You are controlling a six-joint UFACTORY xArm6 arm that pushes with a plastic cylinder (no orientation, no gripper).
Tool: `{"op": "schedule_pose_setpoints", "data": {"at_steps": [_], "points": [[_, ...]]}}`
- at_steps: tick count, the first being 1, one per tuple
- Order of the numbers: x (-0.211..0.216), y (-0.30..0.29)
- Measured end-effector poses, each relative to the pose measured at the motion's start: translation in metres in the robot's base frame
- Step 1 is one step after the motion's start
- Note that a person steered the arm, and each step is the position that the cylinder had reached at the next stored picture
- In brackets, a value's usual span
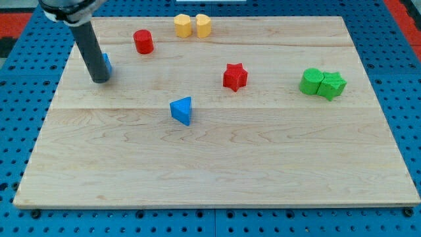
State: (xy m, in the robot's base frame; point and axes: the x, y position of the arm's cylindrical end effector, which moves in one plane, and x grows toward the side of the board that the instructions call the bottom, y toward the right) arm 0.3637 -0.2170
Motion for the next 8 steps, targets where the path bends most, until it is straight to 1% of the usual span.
{"op": "schedule_pose_setpoints", "data": {"at_steps": [1,3,4,5,6,7,8], "points": [[-0.032,-0.02],[-0.105,-0.024],[-0.105,0.012],[-0.097,0.087],[-0.078,0.146],[-0.041,0.128],[0.002,0.168]]}}
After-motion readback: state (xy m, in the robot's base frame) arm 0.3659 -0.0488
